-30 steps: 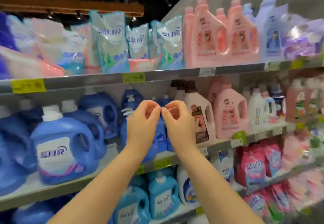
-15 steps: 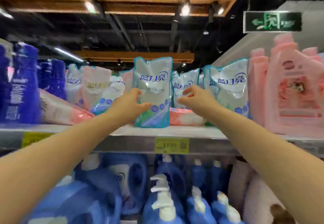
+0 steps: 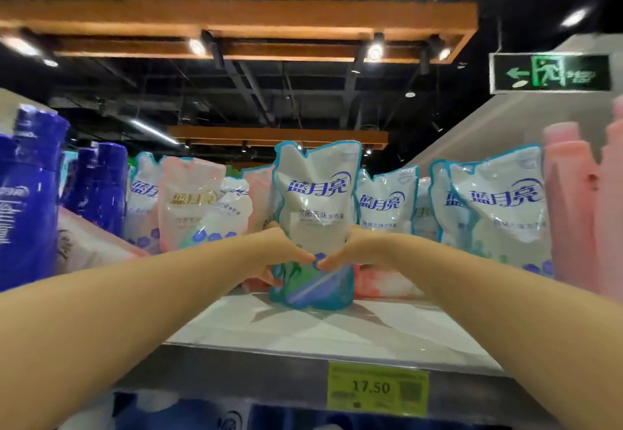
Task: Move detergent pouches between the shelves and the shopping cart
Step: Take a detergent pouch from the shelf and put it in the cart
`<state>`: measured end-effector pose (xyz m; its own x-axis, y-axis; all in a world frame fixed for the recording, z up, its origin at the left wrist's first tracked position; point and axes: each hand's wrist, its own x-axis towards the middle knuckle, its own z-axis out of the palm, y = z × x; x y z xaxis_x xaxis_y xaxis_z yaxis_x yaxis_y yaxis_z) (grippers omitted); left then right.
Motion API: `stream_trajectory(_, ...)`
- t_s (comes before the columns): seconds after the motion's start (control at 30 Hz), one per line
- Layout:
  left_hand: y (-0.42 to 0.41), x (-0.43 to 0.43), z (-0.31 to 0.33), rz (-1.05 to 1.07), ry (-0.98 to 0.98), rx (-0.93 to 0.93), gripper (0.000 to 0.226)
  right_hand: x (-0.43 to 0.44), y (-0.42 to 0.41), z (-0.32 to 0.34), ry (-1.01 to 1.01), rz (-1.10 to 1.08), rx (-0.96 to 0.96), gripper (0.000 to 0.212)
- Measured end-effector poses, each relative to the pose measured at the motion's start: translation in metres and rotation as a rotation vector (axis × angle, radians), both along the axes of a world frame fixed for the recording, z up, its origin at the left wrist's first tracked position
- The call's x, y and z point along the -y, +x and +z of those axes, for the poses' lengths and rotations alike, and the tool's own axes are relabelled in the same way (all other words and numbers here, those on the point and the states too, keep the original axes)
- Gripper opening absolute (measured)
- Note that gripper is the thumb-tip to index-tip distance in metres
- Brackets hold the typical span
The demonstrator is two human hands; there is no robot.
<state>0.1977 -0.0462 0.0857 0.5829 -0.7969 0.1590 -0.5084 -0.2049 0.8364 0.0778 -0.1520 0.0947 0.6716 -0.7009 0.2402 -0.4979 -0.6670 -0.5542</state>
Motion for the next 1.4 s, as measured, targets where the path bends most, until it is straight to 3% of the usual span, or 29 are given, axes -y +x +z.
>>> stream_trajectory(0.13,-0.005,-0.003,-0.005,-0.06,-0.131,0.036,0.061,-0.014,-0.006,-0.005,-0.006,0.022,0.129,0.078)
stream_trajectory(0.23,-0.013,-0.014,-0.007,-0.125,-0.217,0.021,0.058,-0.03,-0.023,-0.007,-0.026,0.019,0.196,0.065)
stream_trajectory(0.33,-0.025,-0.028,-0.007,-0.228,-0.339,0.066,0.071,-0.052,-0.046,-0.006,-0.052,-0.011,0.29,0.058)
stream_trajectory(0.47,-0.051,-0.05,0.003,-0.315,-0.449,0.156,0.064,-0.089,-0.083,0.0,-0.124,-0.079,0.433,0.06)
stream_trajectory(0.67,-0.135,-0.095,0.016,-0.411,-0.571,0.193,0.092,-0.162,-0.174,0.009,-0.259,-0.149,0.541,0.055)
stream_trajectory(0.83,-0.235,-0.137,0.011,-0.588,-0.624,0.158,0.059,-0.231,-0.287,0.002,-0.302,-0.201,0.594,0.038)
stream_trajectory(0.93,-0.308,-0.165,-0.01,-0.726,-0.625,0.145,0.058,-0.277,-0.368,-0.022,-0.335,-0.32,0.556,0.056)
stream_trajectory(1.0,-0.363,-0.181,-0.033,-0.806,-0.62,0.135,0.076,-0.31,-0.426,-0.048,-0.334,-0.409,0.536,0.072)
stream_trajectory(1.1,-0.454,-0.208,-0.072,-0.973,-0.537,0.098,0.082,-0.359,-0.514,-0.093,-0.241,-0.605,0.544,0.075)
stream_trajectory(1.2,-0.531,-0.229,-0.111,-1.112,-0.435,0.028,0.083,-0.401,-0.585,-0.133,-0.166,-0.789,0.534,0.094)
stream_trajectory(1.3,-0.619,-0.25,-0.167,-1.301,-0.301,-0.007,0.074,-0.455,-0.66,-0.181,-0.104,-0.913,0.475,0.06)
stream_trajectory(1.4,-0.697,-0.273,-0.231,-1.461,-0.159,-0.05,0.057,-0.507,-0.719,-0.232,0.012,-1.079,0.401,0.045)
